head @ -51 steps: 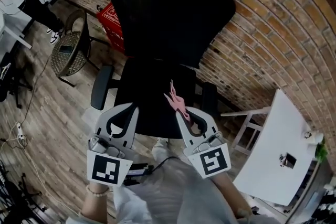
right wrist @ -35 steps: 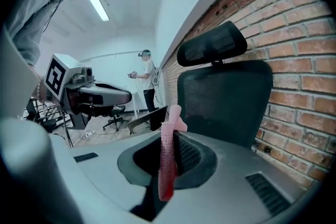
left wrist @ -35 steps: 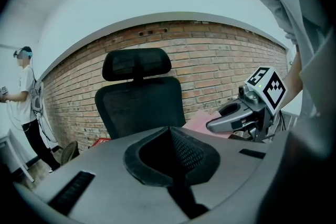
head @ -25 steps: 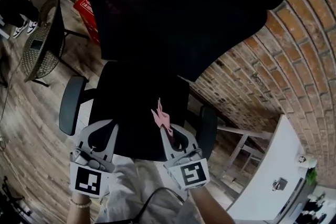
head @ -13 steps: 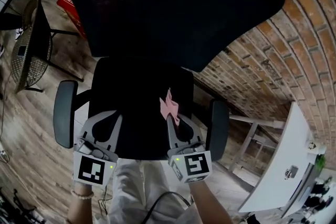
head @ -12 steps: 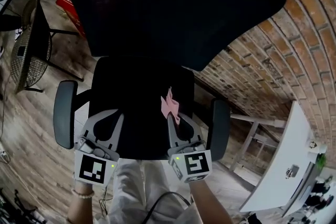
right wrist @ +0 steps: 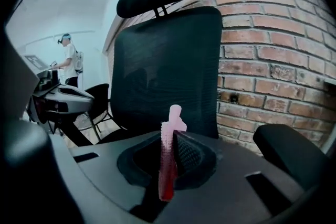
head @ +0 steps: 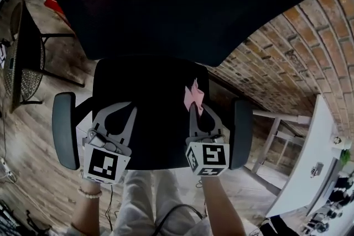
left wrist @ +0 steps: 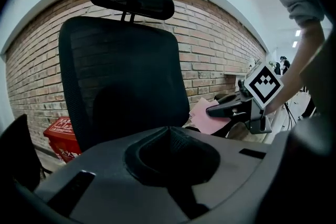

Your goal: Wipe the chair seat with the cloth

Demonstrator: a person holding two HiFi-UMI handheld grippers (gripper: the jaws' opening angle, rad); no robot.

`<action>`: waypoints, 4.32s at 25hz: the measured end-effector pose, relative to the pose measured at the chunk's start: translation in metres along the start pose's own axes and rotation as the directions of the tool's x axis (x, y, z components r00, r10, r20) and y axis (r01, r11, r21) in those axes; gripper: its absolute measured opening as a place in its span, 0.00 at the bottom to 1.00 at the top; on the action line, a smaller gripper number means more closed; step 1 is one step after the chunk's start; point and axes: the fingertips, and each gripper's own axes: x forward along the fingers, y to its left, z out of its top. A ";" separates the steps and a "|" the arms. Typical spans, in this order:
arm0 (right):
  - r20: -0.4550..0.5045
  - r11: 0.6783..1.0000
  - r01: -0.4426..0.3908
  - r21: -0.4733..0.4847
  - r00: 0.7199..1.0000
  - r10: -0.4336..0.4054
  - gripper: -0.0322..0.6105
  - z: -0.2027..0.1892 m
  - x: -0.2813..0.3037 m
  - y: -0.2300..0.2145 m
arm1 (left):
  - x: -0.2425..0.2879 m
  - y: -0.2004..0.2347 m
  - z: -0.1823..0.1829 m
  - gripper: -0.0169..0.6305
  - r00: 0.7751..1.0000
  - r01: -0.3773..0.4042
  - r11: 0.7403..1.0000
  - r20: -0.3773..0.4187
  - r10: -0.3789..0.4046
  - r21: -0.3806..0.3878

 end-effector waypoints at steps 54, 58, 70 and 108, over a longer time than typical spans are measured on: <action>-0.287 0.974 -0.202 -0.099 0.944 0.166 0.13 -0.092 0.208 0.085 | 0.024 0.046 -0.143 0.05 0.990 -0.112 0.985 -0.103 0.098 -0.133; -0.282 0.947 -0.302 -0.111 0.923 0.261 0.14 -0.087 0.214 0.126 | 0.009 0.047 -0.153 0.05 0.984 -0.150 0.977 -0.116 0.133 -0.154; -0.312 0.786 -0.601 -0.145 0.781 0.540 0.14 -0.085 0.205 0.243 | -0.022 0.035 -0.169 0.05 0.977 -0.198 0.953 -0.127 0.173 -0.231; -0.272 0.994 0.099 -0.055 0.956 -0.111 0.14 -0.141 0.067 -0.042 | 0.052 -0.070 -0.108 0.05 0.991 0.095 0.993 -0.091 -0.101 -0.070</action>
